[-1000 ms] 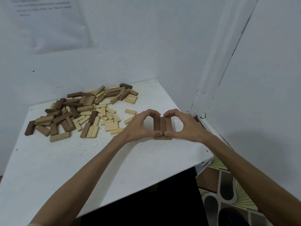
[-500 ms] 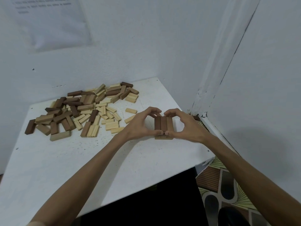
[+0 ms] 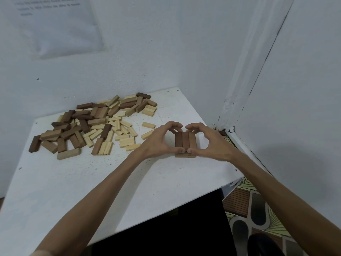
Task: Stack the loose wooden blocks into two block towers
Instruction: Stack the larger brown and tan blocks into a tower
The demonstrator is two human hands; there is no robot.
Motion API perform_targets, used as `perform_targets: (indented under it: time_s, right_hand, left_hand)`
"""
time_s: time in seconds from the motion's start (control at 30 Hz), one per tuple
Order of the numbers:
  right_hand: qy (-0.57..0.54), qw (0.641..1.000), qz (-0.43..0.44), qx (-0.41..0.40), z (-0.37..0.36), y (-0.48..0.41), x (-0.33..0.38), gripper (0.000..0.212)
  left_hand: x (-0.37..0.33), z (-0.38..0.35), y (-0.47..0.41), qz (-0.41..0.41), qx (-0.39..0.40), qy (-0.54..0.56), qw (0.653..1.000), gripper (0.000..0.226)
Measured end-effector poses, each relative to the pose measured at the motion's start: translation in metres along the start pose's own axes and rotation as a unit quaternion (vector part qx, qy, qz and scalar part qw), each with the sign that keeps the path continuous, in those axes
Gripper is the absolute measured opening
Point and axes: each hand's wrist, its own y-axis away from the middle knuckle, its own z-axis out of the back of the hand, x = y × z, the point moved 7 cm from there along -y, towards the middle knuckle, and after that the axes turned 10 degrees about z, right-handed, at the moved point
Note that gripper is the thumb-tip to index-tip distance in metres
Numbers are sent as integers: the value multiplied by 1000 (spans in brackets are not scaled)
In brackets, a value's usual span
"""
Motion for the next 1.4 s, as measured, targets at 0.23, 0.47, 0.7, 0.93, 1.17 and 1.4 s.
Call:
perform_targets:
  time_s: [0.23, 0.47, 0.7, 0.93, 1.17, 1.4]
  right_hand:
    - [5, 1000, -5, 8, -1, 0, 0, 80]
    - [-8, 1000, -10, 24, 0, 3, -3, 78]
    - [-18, 1000, -12, 4, -6, 9, -6, 87]
    - [-43, 998, -26, -34, -9, 9, -9, 88]
    - [-45, 998, -26, -44, -9, 9, -11, 85]
    - [-42, 998, -25, -49, -10, 9, -11, 83]
  left_hand:
    - [0, -2, 4, 8, 19, 18, 1000, 89]
    - [9, 2, 11, 20, 51, 17, 998, 112]
    - [8, -2, 15, 16, 25, 15, 999, 105]
    - [13, -2, 16, 24, -2, 26, 999, 100]
    - [13, -4, 15, 32, -20, 25, 999, 97]
    - [11, -2, 16, 24, -19, 30, 999, 100]
